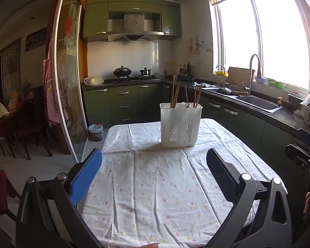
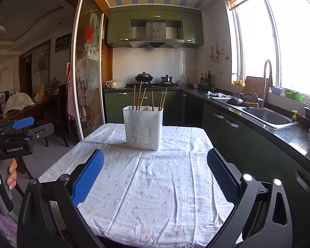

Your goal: Organize utensils

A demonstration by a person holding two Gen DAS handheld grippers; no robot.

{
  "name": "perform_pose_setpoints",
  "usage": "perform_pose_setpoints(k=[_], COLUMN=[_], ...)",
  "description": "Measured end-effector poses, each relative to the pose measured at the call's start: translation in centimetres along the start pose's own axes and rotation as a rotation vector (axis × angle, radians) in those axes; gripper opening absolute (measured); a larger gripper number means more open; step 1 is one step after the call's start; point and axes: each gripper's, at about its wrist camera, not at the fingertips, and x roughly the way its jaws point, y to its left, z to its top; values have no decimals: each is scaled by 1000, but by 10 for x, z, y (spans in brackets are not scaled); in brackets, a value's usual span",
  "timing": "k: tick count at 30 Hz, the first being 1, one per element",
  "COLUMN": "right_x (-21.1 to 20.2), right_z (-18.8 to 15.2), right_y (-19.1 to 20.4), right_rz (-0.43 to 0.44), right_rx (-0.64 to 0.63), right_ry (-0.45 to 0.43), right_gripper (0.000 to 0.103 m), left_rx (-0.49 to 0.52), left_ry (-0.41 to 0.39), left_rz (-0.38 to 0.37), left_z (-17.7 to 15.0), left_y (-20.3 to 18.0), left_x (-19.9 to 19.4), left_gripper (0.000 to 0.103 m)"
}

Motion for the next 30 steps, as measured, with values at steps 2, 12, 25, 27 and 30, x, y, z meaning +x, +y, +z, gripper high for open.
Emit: perform_pose_setpoints(k=[2,12,25,27,30], right_x=[0,1,1,1,1], right_z=[0,-1,-1,-1,-1], right_y=[1,-1,-1,-2,-2], right_rz=[0,-3,-4,-3,-3], right_rx=[-2,0,0,0,0], right_ry=[-1,0,0,1,1], right_gripper=[98,98,98,98,98], left_rx=[3,4,3,1,3], left_ry=[1,8,9,10,10], left_rz=[0,1,0,-1,0], left_z=[1,1,1,1,1], left_y=[-1,-3,-4,-4,-4], left_x=[0,1,1,1,1], left_gripper=[96,96,96,96,96])
